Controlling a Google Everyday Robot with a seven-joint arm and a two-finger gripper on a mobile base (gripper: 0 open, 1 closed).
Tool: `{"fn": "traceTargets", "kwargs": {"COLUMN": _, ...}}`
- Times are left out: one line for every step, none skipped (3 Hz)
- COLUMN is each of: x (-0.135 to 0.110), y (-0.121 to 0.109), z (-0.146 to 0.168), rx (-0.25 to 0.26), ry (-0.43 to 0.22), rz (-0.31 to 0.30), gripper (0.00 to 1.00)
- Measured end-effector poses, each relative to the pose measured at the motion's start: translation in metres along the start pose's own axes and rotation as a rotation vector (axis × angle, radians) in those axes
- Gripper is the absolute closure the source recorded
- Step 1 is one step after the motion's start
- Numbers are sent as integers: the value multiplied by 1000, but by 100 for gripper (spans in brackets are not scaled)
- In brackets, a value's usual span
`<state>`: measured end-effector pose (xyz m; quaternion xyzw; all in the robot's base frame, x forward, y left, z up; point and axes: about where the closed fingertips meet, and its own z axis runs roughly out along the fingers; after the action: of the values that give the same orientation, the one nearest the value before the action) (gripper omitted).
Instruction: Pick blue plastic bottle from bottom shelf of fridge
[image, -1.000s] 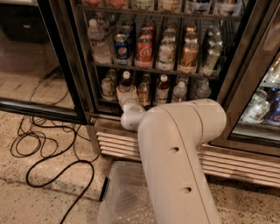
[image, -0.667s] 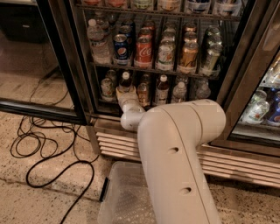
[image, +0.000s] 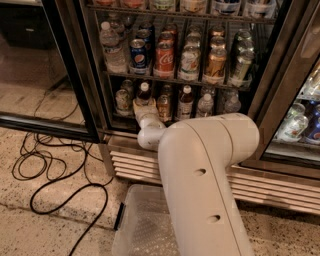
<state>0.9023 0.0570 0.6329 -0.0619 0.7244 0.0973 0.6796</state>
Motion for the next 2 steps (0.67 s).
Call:
{"fn": "traceTargets", "kwargs": {"x": -1, "y": -1, "z": -1, "rx": 5, "ry": -1, "rz": 6, "gripper": 100}}
{"fn": "traceTargets", "kwargs": {"x": -3, "y": -1, "z": -3, "rx": 10, "ry": -4, "rz": 10, "gripper": 100}}
